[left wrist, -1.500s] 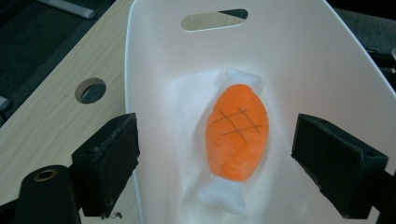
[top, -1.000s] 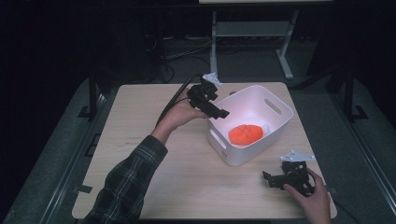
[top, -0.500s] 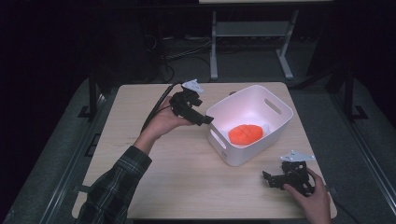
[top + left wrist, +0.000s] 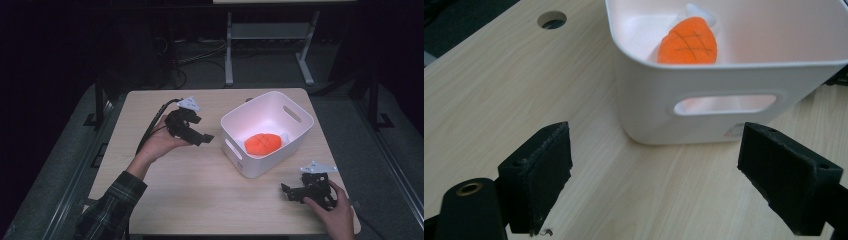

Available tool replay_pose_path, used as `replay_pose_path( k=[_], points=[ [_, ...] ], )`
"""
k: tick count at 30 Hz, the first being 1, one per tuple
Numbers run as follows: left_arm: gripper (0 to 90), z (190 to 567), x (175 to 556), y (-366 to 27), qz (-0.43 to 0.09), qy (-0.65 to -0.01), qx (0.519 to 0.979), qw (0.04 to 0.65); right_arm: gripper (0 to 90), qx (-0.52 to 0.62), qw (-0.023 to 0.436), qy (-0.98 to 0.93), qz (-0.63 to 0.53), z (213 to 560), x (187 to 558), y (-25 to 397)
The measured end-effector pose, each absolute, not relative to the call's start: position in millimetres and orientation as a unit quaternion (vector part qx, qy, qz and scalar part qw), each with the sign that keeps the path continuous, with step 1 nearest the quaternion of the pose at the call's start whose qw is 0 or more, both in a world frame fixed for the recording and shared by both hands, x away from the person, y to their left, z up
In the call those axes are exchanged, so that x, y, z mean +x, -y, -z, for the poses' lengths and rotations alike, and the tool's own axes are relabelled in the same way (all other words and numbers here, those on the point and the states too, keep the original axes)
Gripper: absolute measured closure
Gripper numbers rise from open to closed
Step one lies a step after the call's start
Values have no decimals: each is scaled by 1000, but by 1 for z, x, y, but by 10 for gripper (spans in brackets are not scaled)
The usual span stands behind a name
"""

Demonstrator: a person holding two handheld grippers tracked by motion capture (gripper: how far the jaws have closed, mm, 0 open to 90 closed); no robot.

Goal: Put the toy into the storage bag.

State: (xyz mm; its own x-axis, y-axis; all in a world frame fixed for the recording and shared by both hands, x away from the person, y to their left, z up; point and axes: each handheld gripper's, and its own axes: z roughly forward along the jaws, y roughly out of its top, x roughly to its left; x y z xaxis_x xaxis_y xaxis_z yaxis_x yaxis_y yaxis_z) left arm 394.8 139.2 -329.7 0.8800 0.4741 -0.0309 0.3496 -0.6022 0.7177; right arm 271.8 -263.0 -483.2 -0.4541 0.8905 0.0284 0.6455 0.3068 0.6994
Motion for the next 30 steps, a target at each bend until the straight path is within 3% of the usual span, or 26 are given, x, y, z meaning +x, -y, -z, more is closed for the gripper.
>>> replay_pose_path(
  k=[30],
  points=[
    [136,396,335,-227,-108,-304,872,367,2,488,186,-786,-329,483,272,263]
  ],
)
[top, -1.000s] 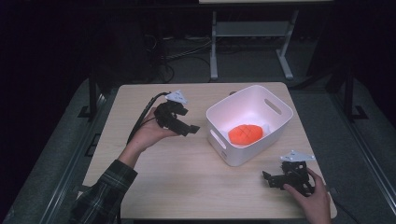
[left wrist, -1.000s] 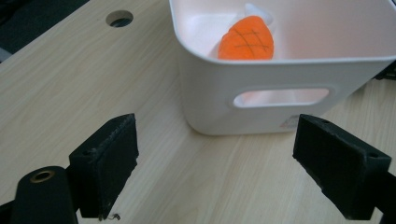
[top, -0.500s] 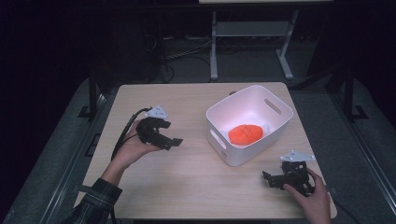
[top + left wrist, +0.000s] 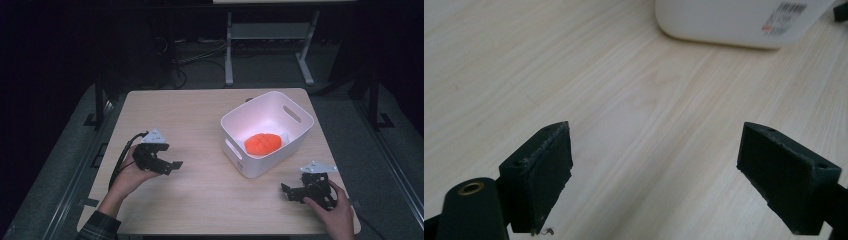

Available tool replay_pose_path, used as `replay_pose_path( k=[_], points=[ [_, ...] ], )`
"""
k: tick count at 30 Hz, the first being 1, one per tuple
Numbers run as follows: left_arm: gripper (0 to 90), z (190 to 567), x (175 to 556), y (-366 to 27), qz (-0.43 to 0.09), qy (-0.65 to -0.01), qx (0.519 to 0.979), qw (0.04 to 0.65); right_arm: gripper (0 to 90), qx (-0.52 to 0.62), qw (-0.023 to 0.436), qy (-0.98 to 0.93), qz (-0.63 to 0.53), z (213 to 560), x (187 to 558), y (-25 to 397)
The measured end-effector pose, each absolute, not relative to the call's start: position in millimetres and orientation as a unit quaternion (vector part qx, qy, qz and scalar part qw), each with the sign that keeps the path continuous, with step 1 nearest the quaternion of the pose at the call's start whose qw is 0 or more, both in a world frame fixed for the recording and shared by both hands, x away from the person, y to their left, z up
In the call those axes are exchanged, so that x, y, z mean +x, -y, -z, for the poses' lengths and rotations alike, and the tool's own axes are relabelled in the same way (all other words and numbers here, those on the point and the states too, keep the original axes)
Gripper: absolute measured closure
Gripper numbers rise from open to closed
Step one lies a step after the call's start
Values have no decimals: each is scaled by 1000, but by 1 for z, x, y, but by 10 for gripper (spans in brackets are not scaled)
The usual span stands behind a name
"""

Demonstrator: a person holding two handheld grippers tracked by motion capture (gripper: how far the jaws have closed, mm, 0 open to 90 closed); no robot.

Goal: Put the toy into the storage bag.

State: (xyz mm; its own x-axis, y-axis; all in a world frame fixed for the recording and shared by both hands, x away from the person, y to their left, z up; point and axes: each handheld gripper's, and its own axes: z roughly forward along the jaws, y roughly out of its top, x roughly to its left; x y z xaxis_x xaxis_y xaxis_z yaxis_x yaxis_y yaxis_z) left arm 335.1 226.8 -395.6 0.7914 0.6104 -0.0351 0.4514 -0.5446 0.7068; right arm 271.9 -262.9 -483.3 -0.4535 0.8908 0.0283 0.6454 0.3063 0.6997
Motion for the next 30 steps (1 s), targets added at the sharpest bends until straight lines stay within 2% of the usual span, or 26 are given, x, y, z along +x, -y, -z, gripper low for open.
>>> replay_pose_path(
  k=[30],
  points=[
    [130,468,275,-268,-148,-342,868,328,2,489,186,-786,-329,483,272,263]
  ],
)
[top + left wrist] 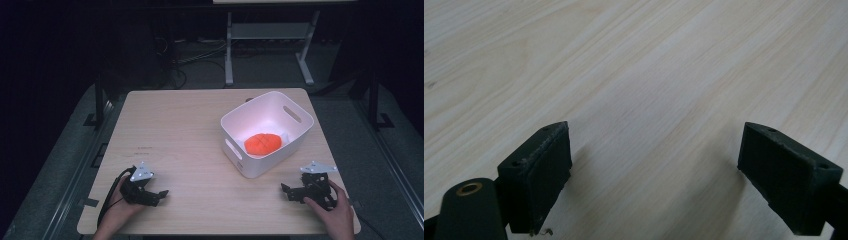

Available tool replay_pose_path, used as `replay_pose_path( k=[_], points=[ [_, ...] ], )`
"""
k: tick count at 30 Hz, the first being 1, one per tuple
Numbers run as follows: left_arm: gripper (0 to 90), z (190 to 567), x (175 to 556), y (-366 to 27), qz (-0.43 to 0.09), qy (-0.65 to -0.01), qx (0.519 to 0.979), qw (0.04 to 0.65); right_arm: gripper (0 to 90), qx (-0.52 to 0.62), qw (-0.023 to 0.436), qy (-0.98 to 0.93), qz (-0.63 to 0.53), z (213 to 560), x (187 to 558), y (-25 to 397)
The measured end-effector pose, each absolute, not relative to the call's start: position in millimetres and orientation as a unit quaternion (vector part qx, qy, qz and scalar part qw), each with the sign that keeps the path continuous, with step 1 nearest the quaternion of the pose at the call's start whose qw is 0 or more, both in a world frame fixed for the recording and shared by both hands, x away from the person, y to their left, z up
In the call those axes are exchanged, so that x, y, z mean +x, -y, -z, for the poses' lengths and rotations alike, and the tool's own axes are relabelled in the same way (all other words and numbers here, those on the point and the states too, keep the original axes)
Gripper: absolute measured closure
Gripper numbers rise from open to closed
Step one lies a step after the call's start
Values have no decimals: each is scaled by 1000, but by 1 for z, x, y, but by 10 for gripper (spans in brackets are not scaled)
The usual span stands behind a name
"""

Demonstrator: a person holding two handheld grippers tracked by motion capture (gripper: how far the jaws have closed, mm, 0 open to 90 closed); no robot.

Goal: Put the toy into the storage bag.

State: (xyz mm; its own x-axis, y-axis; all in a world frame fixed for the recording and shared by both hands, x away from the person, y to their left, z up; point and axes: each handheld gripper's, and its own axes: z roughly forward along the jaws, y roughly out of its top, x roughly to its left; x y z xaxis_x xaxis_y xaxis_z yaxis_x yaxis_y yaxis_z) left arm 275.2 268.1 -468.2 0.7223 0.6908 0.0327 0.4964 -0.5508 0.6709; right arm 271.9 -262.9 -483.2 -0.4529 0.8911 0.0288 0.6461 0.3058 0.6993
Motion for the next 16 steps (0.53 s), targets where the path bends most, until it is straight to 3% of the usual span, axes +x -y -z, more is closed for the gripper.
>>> replay_pose_path(
  k=[6,16],
  points=[
    [125,475,271,-276,-148,-343,854,362,2,489,186,-786,-329,483,272,263],
    [126,475,271,-277,-147,-343,854,362,2,489,186,-786,-329,483,272,263]
  ],
)
